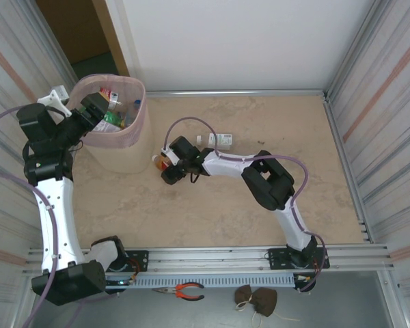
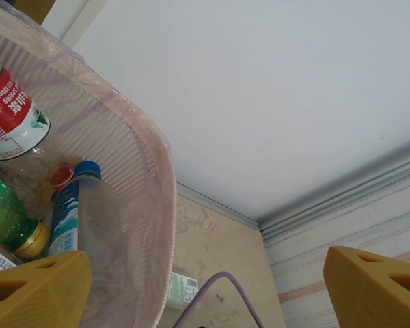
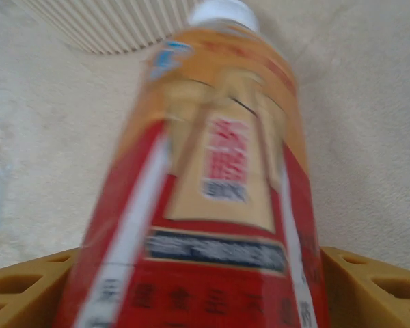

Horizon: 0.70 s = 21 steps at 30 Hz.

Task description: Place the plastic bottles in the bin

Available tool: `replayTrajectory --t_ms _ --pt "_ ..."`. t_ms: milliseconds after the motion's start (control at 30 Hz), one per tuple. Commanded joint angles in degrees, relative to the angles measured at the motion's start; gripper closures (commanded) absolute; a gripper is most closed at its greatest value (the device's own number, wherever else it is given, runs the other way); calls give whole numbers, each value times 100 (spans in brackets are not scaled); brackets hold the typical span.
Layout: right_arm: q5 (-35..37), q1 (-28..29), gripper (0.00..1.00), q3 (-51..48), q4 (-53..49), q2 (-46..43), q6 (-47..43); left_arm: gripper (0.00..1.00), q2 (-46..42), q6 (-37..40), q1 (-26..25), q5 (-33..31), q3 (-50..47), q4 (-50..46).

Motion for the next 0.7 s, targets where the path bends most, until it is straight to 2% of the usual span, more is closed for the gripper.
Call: replayTrajectory --t_ms 0,467,667 --pt "259 6 23 115 81 148 132 12 -162 -88 39 136 -75 118" --pt "167 -15 44 -200 385 -122 69 12 -166 -138 38 156 -123 139" --pt "55 -108 47 -595 649 -686 205 13 -76 -236 38 324 -130 244"
